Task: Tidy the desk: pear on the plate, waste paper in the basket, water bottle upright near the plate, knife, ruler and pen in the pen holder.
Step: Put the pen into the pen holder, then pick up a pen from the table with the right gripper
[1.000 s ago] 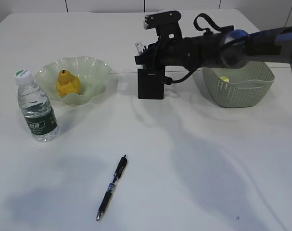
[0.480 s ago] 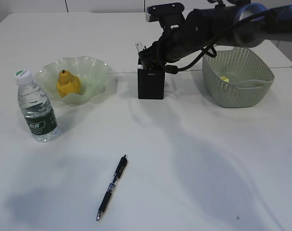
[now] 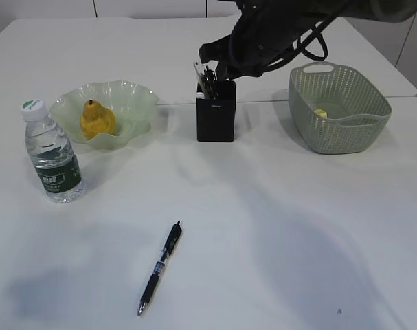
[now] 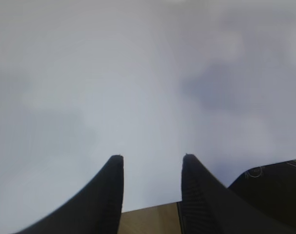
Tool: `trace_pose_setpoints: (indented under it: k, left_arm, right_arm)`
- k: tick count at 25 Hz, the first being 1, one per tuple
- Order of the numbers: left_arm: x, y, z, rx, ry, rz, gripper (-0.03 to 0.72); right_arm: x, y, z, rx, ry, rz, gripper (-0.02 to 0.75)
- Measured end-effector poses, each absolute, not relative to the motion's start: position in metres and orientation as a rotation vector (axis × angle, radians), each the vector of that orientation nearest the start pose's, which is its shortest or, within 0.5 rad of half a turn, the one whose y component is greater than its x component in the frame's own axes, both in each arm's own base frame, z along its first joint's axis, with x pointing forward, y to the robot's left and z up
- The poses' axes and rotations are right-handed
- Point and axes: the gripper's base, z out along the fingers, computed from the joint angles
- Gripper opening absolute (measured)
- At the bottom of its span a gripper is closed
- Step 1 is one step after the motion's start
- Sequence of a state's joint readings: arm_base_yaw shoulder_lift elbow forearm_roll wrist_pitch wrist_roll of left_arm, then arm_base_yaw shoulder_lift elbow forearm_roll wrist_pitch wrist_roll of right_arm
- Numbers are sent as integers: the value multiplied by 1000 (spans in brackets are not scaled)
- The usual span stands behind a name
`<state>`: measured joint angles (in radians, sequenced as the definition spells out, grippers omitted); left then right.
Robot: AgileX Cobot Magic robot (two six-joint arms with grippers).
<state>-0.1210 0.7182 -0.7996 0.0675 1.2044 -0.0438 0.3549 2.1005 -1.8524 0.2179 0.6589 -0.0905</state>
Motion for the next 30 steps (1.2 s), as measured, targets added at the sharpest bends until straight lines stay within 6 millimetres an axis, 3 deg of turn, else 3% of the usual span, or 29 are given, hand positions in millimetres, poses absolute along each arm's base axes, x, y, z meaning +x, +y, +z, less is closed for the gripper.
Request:
trace_pose_setpoints:
  k: [4, 14, 18, 23, 26, 30]
  left_arm:
    - [102, -7, 324, 110, 2601, 32, 274]
    - [99, -6, 322, 110, 2639, 46, 274]
    - [99, -6, 322, 110, 2641, 46, 274]
    - [99, -6, 322, 110, 2641, 44, 274]
    - [99, -6, 322, 110, 2641, 44, 274]
    - [99, -6, 322, 110, 2641, 42, 274]
  right_arm:
    - [441, 184, 272, -328, 2486, 483, 176]
    - [405, 193, 262, -195, 2892, 618, 226]
    - [395, 204, 263, -204, 2950, 675, 230]
    - [387, 217, 261, -206, 2971, 627, 244]
    - [377, 233, 260, -221, 2985, 579, 318]
    - [366, 250, 260, -167, 3010, 567, 539]
